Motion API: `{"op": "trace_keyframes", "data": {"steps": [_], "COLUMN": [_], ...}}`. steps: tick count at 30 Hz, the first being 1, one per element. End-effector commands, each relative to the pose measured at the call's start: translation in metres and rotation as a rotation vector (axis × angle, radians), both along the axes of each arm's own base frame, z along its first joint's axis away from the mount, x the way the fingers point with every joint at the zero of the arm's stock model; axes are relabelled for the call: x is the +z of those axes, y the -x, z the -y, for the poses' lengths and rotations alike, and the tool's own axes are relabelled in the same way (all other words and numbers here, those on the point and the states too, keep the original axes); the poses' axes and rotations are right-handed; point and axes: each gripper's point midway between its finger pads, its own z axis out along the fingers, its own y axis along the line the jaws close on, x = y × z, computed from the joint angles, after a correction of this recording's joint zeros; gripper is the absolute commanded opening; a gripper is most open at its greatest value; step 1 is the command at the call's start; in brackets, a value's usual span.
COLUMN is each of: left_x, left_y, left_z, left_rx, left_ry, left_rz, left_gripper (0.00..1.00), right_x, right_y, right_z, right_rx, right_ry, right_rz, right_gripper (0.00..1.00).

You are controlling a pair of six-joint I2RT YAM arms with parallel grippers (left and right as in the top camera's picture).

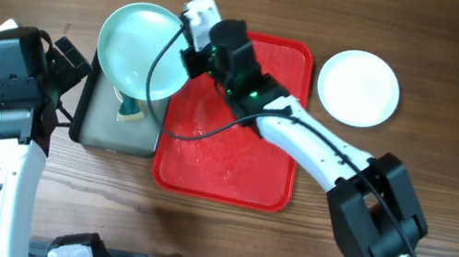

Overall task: Clean dirty plates on tray and stack at the side
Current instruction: 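Lift the light blue plate by its rim with the right gripper, then carry the plate right and lower it onto the white plate stack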

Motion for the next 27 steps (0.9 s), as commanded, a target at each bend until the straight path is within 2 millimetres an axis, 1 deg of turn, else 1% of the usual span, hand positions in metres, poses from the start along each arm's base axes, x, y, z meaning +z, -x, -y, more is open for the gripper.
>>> {"op": "trace_keyframes", "data": {"steps": [1, 2, 4, 7, 8, 9, 11, 14, 15, 16, 17, 20, 21, 22, 24, 25, 26, 27], "left_x": [0.003, 0.003, 0.003, 0.003, 0.003, 0.003, 0.003, 0.003, 0.003, 0.003, 0.003, 0.003, 0.003, 0.003, 0.003, 0.003, 0.003, 0.003], "left_y": [-0.001, -0.001, -0.001, -0.001, -0.001, -0.001, -0.001, -0.001, -0.001, -0.001, -0.001, -0.001, -0.001, -0.001, -0.001, -0.001, -0.001, -0.001], "left_z": [-0.002, -0.002, -0.002, -0.002, -0.002, -0.002, -0.002, -0.002, -0.002, -0.002, -0.002, -0.002, -0.002, -0.002, -0.002, -0.002, -0.003, -0.002], "left_rx": [0.016, 0.016, 0.016, 0.016, 0.016, 0.016, 0.016, 0.016, 0.016, 0.016, 0.016, 0.016, 0.016, 0.016, 0.016, 0.016, 0.016, 0.016], "left_ry": [0.005, 0.005, 0.005, 0.005, 0.005, 0.005, 0.005, 0.005, 0.005, 0.005, 0.005, 0.005, 0.005, 0.005, 0.005, 0.005, 0.005, 0.005], "left_rz": [0.011, 0.011, 0.011, 0.011, 0.011, 0.011, 0.011, 0.011, 0.011, 0.011, 0.011, 0.011, 0.011, 0.012, 0.011, 0.011, 0.012, 0.011], "left_gripper": [1.00, 1.00, 1.00, 1.00, 1.00, 1.00, 1.00, 1.00, 1.00, 1.00, 1.00, 1.00, 1.00, 1.00, 1.00, 1.00, 1.00, 1.00], "right_x": [0.009, 0.005, -0.004, -0.004, 0.001, 0.008, 0.017, 0.030, 0.032, 0.032, 0.031, 0.016, 0.009, 0.006, 0.002, 0.000, -0.003, -0.007], "right_y": [0.019, 0.021, 0.021, 0.019, 0.017, 0.013, 0.009, -0.001, -0.004, -0.009, -0.013, -0.024, -0.025, -0.026, -0.028, -0.030, -0.031, -0.031], "right_z": [-0.011, -0.008, 0.004, 0.020, 0.030, 0.045, 0.065, 0.119, 0.136, 0.160, 0.179, 0.245, 0.273, 0.287, 0.323, 0.344, 0.368, 0.385], "right_rx": [0.153, 0.174, 0.154, 0.122, 0.103, 0.075, 0.039, -0.066, -0.101, -0.151, -0.190, -0.325, -0.386, -0.416, -0.494, -0.540, -0.606, -0.656], "right_ry": [-0.193, -0.190, -0.161, -0.142, -0.139, -0.138, -0.135, -0.127, -0.126, -0.126, -0.126, -0.112, -0.115, -0.118, -0.135, -0.143, -0.142, -0.133], "right_rz": [-0.216, -0.246, -0.301, -0.338, -0.345, -0.353, -0.362, -0.399, -0.411, -0.430, -0.445, -0.513, -0.551, -0.564, -0.587, -0.593, -0.596, -0.596], "right_gripper": [0.04, 0.04, 0.04, 0.04, 0.04, 0.04, 0.04, 0.04, 0.04, 0.04, 0.04, 0.04, 0.04, 0.04, 0.04, 0.04, 0.04, 0.04]}}
